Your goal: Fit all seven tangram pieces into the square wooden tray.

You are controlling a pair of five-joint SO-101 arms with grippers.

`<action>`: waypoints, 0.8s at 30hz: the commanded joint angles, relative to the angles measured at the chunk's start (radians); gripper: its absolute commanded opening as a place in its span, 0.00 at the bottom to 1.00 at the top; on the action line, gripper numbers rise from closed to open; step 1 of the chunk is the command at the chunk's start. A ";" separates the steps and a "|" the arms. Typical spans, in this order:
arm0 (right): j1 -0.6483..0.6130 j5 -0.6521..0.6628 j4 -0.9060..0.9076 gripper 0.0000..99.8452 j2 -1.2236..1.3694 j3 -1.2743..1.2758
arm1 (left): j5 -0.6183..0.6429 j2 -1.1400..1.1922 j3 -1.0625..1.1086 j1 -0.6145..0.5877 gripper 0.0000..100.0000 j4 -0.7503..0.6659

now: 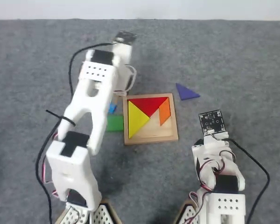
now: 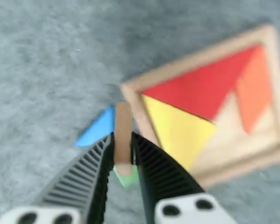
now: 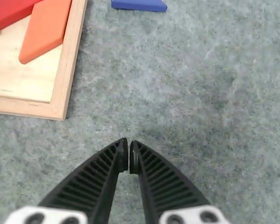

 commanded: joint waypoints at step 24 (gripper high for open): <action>-0.012 0.009 0.002 0.02 -0.018 -0.015 | 0.236 0.190 -0.024 0.351 0.02 -0.180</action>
